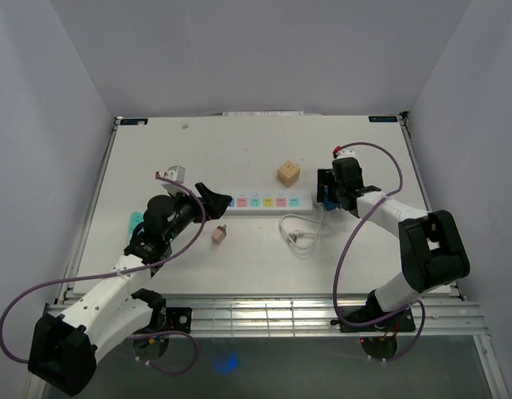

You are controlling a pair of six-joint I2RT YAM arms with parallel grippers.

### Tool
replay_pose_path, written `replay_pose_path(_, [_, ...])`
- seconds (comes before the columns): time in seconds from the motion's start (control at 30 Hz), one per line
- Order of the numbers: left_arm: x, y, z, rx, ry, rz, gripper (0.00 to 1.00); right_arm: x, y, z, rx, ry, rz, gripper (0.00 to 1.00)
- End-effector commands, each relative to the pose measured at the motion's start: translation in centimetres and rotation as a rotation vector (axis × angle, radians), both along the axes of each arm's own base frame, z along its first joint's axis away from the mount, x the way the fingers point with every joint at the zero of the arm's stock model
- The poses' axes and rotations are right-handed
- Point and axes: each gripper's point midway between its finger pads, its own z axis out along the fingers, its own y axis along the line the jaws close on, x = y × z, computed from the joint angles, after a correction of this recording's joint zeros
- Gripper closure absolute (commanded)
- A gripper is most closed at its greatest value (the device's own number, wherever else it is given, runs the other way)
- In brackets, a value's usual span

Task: Insert the plug

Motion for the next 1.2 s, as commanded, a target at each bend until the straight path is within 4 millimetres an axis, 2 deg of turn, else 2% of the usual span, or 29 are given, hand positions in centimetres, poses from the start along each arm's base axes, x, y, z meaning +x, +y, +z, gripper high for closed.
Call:
replay_pose_path(0.0, [0.3,-0.7,2.0,-0.028,-0.039,-0.027,0.02,0.8,0.6,1.9,0.025,-0.049,0.021,0.13])
replay_pose_path(0.17, [0.3,-0.8,2.0,-0.032,-0.040,-0.033,0.02,1.0,1.1,1.5,0.039,-0.031,0.039,0.23])
replay_pose_path(0.27, [0.2,-1.0,1.9,-0.032,-0.036,-0.043,0.02,0.3,1.2,1.1,0.043,-0.004,0.048,0.35])
replay_pose_path(0.33, [0.2,-1.1,2.0,-0.036,-0.039,-0.051,0.02,0.1,1.4,1.7,0.063,-0.013,0.052,0.45])
replay_pose_path(0.43, [0.2,-1.4,2.0,-0.043,-0.044,-0.069,0.02,-0.3,1.7,2.8,0.093,-0.042,0.060,0.50])
replay_pose_path(0.47, [0.2,-1.6,1.8,-0.043,-0.039,-0.078,0.02,-0.7,1.8,2.7,0.104,-0.042,0.066,0.50])
replay_pose_path(0.57, [0.5,-1.8,1.6,-0.065,-0.017,-0.070,0.02,-1.4,2.2,4.3,0.120,-0.088,0.076,0.51])
replay_pose_path(0.67, [1.0,-2.3,0.6,-0.070,0.029,-0.079,0.03,-2.2,2.9,7.0,0.151,-0.187,0.099,0.53])
replay_pose_path(0.73, [1.2,-2.7,0.5,-0.075,0.047,-0.089,0.03,-2.7,3.3,7.7,0.173,-0.219,0.116,0.54])
replay_pose_path(0.77, [1.3,-2.9,0.4,-0.079,0.057,-0.099,0.02,-3.1,4.0,9.2,0.207,-0.266,0.144,0.53])
replay_pose_path(0.83, [1.3,-3.7,-0.3,-0.081,0.081,-0.136,0.02,-3.9,4.7,9.4,0.245,-0.287,0.178,0.53])
replay_pose_path(0.87, [1.3,-4.0,-0.3,-0.089,0.088,-0.150,0.02,-4.2,5.5,10.8,0.281,-0.333,0.214,0.54])
replay_pose_path(0.93, [1.1,-4.5,-0.8,-0.093,0.105,-0.183,0.02,-5.1,6.2,11.0,0.299,-0.357,0.247,0.54])
replay_pose_path(1.0, [1.0,-4.7,-0.9,-0.100,0.111,-0.191,0.02,-5.7,7.1,12.3,0.323,-0.408,0.281,0.54])
replay_pose_path(1.17, [0.7,-5.2,-0.9,-0.126,0.123,-0.223,0.02,-7.7,9.6,13.5,0.359,-0.463,0.378,0.56])
